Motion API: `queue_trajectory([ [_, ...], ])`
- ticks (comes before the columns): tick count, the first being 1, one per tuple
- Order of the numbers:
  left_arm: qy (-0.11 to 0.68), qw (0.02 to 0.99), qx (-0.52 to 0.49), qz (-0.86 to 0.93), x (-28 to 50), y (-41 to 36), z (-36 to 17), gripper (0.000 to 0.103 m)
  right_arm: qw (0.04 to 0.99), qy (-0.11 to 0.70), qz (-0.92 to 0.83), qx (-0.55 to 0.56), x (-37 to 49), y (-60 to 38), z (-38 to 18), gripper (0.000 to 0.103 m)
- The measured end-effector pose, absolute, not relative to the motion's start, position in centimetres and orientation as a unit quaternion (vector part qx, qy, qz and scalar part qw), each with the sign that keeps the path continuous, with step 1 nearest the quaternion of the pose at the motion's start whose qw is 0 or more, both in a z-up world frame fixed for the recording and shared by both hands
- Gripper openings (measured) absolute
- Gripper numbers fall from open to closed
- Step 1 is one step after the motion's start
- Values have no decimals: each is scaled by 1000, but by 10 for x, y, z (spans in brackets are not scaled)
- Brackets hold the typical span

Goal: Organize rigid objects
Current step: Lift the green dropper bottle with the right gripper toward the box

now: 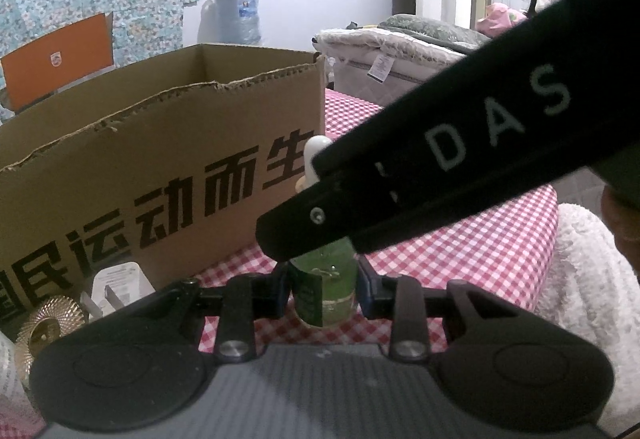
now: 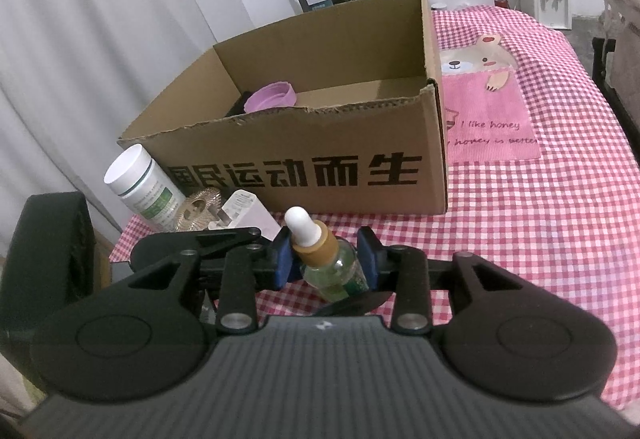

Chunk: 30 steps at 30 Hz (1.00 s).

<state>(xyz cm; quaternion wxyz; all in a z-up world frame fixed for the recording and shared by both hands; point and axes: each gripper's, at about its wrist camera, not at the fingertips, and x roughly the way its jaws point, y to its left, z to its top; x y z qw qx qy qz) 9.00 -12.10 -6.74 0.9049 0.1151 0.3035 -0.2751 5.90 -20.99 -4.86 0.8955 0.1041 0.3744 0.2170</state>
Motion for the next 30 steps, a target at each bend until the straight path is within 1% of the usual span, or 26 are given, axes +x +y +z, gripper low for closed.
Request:
queue_trajectory([
  [11, 300, 905, 121, -275, 84, -123, -65, 33, 900, 369, 212, 93, 56, -210, -45, 30],
  [19, 286, 910, 122, -274, 76, -120, -54, 33, 906, 355, 213, 85, 46, -209, -33, 29],
  [25, 267, 918, 120, -267, 67, -118, -35, 33, 915, 333, 216, 76, 33, -206, -14, 29],
  [30, 237, 930, 128, -251, 63, -113, 2, 33, 925, 293, 232, 60, 23, -199, 21, 28],
])
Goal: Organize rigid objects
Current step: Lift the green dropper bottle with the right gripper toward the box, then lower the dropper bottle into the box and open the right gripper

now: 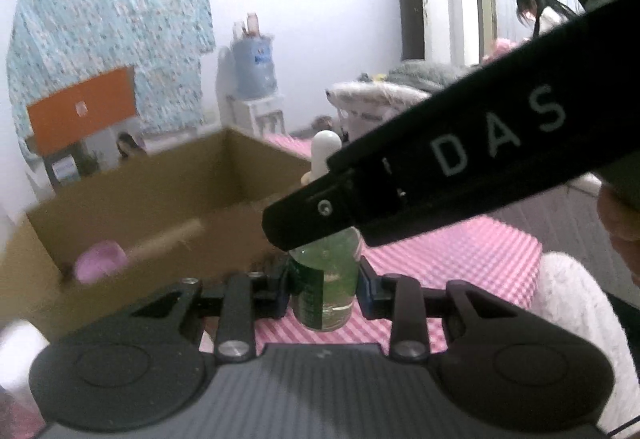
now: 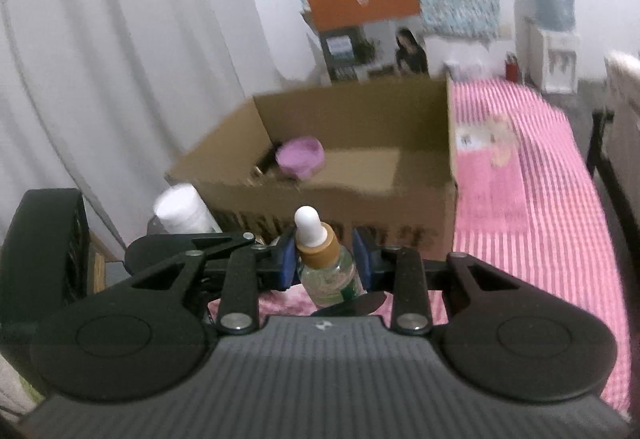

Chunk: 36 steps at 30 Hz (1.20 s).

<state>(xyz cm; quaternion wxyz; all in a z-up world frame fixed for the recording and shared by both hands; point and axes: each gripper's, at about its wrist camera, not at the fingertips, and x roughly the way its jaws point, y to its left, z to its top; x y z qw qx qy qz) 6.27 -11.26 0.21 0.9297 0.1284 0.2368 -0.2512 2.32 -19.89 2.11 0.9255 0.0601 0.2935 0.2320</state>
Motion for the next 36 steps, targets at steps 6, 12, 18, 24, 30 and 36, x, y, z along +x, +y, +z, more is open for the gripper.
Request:
queue_trajectory([
  [6, 223, 938, 132, -232, 80, -97, 53, 33, 928, 250, 274, 32, 34, -187, 74, 27],
  [12, 288, 924, 97, -232, 137, -77, 86, 33, 912, 257, 320, 26, 90, -172, 114, 19],
  [18, 357, 905, 78, -219, 207, -63, 76, 33, 887, 314, 336, 47, 170, -160, 113, 19],
  [24, 426, 879, 64, -202, 275, -56, 47, 33, 864, 371, 335, 63, 243, -149, 83, 19],
  [30, 484, 855, 46, -180, 320, -49, 23, 33, 843, 411, 338, 78, 306, -138, 49, 19],
  [36, 514, 842, 24, -159, 345, -40, 9, 34, 832, 436, 336, 67, 340, -124, 17, 19],
])
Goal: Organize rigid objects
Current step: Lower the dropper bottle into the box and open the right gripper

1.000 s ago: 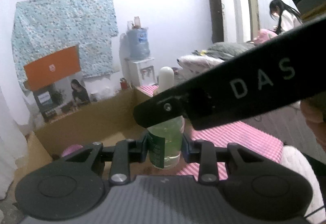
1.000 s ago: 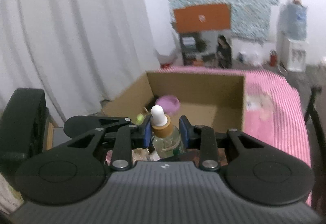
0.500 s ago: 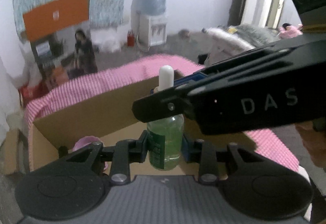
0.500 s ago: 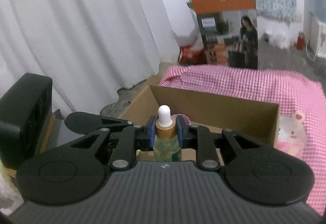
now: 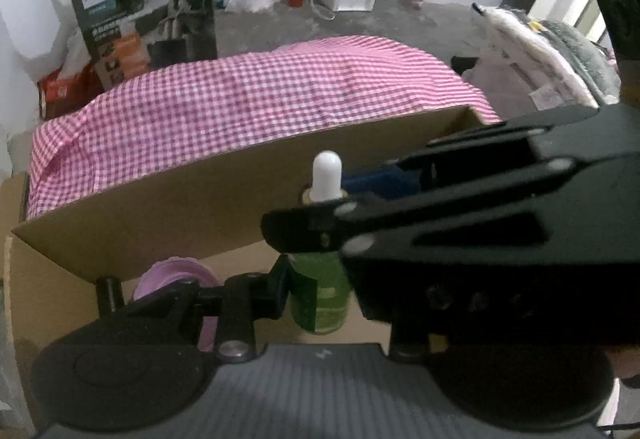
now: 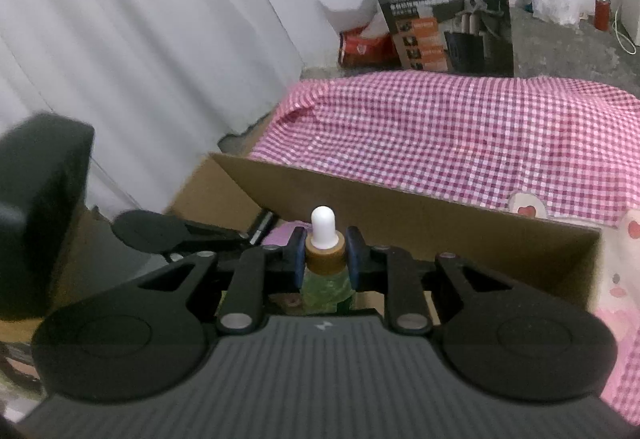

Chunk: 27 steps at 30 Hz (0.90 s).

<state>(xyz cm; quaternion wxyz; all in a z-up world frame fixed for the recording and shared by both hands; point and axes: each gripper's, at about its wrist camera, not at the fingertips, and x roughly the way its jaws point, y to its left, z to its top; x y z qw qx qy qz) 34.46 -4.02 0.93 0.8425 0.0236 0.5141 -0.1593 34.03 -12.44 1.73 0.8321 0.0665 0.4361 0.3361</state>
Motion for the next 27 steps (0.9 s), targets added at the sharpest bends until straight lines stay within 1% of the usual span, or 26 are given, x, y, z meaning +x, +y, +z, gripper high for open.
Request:
queue_trajectory([
  [5, 529, 835, 19, -152, 352, -40, 0, 34, 828, 453, 327, 48, 357, -112, -4, 19],
  [8, 534, 832, 17, -151, 355, -40, -3, 36, 828, 458, 322, 39, 361, -110, -12, 19],
  [12, 534, 831, 14, -156, 354, -42, -4, 44, 827, 459, 323, 36, 364, -107, -15, 21],
  [13, 533, 831, 14, -159, 353, -42, -2, 47, 828, 456, 324, 36, 364, -108, -14, 21],
  [15, 530, 832, 17, -160, 350, -44, 0, 52, 829, 453, 326, 30, 364, -106, -12, 28],
  [17, 526, 834, 24, -163, 347, -47, 3, 56, 830, 453, 324, 33, 361, -107, -9, 39],
  [19, 522, 836, 30, -166, 342, -48, 7, 64, 832, 451, 321, 33, 358, -109, -5, 48],
  [20, 518, 838, 32, -167, 340, -49, 10, 66, 834, 449, 319, 34, 356, -111, -3, 51],
  [22, 510, 843, 38, -169, 333, -50, 17, 72, 836, 445, 319, 37, 350, -115, 3, 53],
  [27, 486, 855, 47, -174, 312, -50, 40, 79, 850, 422, 311, 56, 327, -135, 29, 59],
])
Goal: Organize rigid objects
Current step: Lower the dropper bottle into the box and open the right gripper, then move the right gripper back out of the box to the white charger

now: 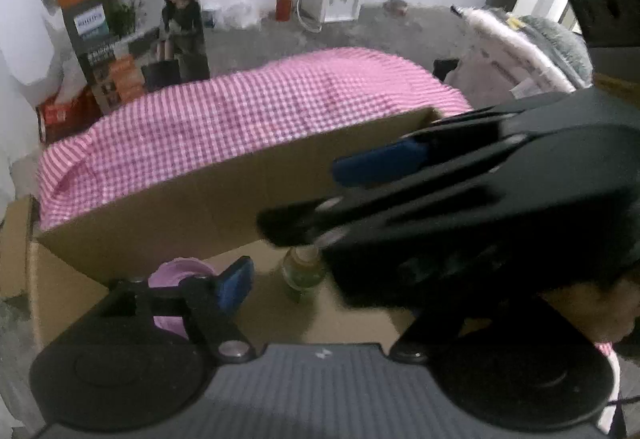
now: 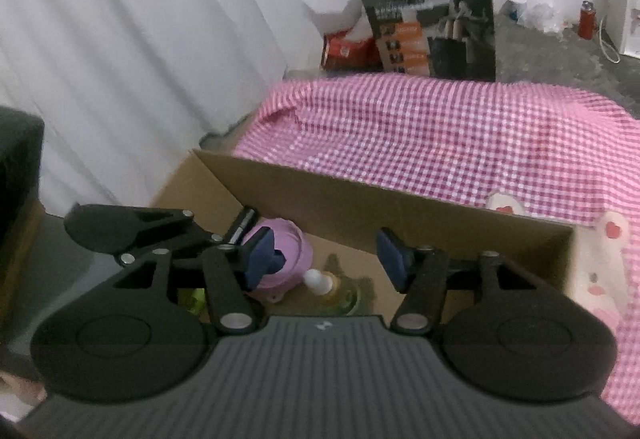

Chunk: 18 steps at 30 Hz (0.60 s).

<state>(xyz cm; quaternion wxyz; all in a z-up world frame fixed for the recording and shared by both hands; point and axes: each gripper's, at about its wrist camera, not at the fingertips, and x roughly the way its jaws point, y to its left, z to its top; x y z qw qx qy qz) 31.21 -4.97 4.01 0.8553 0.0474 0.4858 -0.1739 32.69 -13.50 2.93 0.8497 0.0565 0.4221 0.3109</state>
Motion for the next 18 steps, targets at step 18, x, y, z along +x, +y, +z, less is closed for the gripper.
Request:
queue_trajectory([
  [18, 345, 909, 52, -230, 131, -30, 113, 94, 897, 272, 302, 174, 97, -235, 88, 72],
])
